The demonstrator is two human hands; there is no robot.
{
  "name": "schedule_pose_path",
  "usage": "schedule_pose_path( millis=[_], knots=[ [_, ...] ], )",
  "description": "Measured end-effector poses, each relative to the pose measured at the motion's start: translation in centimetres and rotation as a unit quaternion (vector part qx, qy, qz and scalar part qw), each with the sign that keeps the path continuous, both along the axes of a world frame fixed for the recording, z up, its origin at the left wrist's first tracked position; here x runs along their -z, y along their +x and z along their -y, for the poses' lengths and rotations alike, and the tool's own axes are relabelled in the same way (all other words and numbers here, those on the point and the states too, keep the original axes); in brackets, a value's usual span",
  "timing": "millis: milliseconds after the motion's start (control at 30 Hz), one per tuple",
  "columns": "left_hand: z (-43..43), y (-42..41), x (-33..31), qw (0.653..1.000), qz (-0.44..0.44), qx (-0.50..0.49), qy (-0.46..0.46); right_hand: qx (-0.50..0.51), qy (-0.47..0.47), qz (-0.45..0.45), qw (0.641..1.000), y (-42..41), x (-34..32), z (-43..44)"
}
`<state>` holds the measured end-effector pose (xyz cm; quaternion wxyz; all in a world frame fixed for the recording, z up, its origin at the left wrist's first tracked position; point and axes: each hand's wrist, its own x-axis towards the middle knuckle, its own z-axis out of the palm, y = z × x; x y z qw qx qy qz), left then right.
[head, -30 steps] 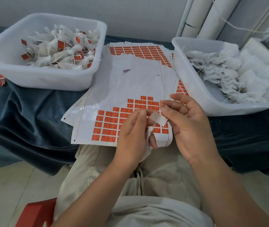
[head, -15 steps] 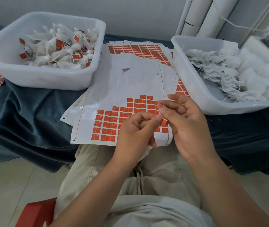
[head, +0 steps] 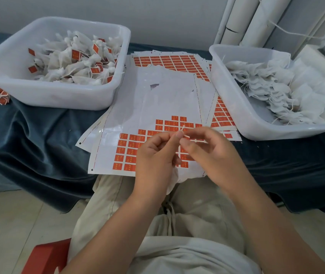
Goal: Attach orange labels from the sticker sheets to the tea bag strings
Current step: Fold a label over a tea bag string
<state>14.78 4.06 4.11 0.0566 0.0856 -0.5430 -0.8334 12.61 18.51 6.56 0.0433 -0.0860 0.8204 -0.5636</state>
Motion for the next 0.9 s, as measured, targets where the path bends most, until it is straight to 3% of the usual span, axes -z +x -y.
schedule_pose_path(
  millis=[67, 167, 267, 367, 533, 700, 900],
  knots=[
    [0.1, 0.0, -0.2, 1.000, 0.010, 0.007, 0.008, -0.012, 0.042, -0.054, 0.998, 0.2, 0.1, 0.3],
    [0.1, 0.1, -0.7, 0.997, 0.039, 0.038, 0.048, -0.012, 0.028, -0.099, 0.995, 0.2, 0.3, 0.4],
    [0.4, 0.1, -0.9, 0.993, 0.077, 0.063, 0.068, -0.007, -0.001, -0.085, 0.996, 0.2, 0.4, 0.2],
    [0.6, -0.1, -0.8, 0.993, 0.027, 0.082, 0.080, -0.013, -0.010, -0.075, 0.997, 0.2, 0.3, 0.0],
    [0.8, -0.8, -0.1, 0.997, 0.002, 0.057, 0.042, -0.018, 0.015, -0.078, 0.997, 0.4, 0.3, 0.3],
    [1.2, -1.1, 0.5, 0.996, -0.019, 0.035, -0.080, -0.007, 0.030, -0.066, 0.997, 0.5, 0.1, 0.5],
    [1.9, -1.1, -1.0, 0.988, 0.050, -0.010, -0.143, 0.024, 0.054, -0.111, 0.992, 0.5, 0.2, 0.0]
  ],
)
